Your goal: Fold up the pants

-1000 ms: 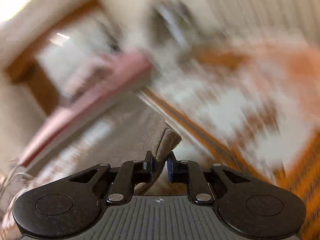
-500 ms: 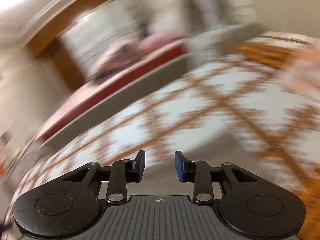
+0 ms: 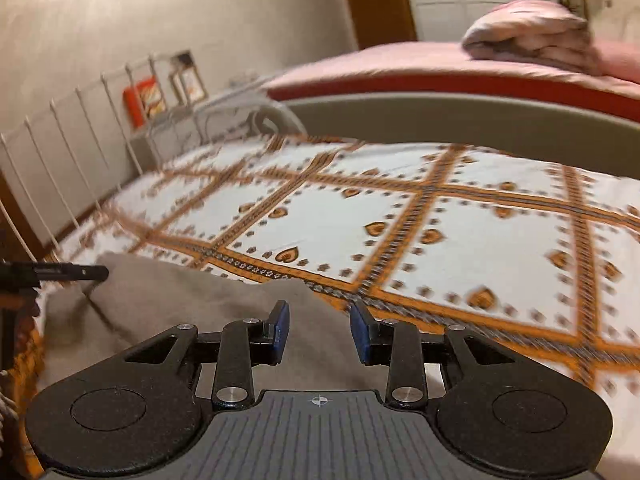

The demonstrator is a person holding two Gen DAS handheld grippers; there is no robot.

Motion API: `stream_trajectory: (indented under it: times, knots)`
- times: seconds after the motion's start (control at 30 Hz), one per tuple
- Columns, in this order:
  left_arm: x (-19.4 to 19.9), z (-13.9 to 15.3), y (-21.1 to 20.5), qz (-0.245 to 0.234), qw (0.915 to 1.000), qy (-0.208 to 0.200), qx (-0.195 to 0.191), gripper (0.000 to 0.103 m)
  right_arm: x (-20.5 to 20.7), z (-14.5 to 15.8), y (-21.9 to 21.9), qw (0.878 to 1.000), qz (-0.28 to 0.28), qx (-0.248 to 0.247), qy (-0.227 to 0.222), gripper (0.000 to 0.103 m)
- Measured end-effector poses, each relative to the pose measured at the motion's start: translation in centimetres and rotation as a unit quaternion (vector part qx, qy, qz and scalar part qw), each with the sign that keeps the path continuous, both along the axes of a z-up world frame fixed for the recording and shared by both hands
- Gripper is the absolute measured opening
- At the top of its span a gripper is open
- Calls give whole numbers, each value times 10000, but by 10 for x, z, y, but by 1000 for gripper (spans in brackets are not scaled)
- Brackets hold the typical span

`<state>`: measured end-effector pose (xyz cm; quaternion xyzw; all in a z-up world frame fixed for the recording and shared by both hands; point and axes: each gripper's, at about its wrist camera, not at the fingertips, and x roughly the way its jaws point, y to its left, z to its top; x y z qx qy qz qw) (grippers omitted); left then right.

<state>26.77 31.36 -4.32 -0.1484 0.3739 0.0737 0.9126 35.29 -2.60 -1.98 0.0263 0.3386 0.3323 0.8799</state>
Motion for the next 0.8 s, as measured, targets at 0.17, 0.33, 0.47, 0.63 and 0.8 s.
stream_trajectory:
  times: [0.17,0.33,0.47,0.63,0.8]
  knots:
    - [10,-9,-3,-281,9995,103,49,56,49,-27,30,9994,248,-157,164,35]
    - [7,-11,3,-356,9991,-6,-226,47,60,-35,41,9972,586,-252,385,66]
    - [4,-4,-2,-279,9992,-269,-75,36,60,-31,51,9929,997,-200,623,14]
    - [13,-2,-17,-285,9970,-208,689,28,58,-24,55,9989,346,-316,45,6]
    - [7,-2,-10,20,9977,-286,615,49,59,-27,58,9980,79,-608,130,13]
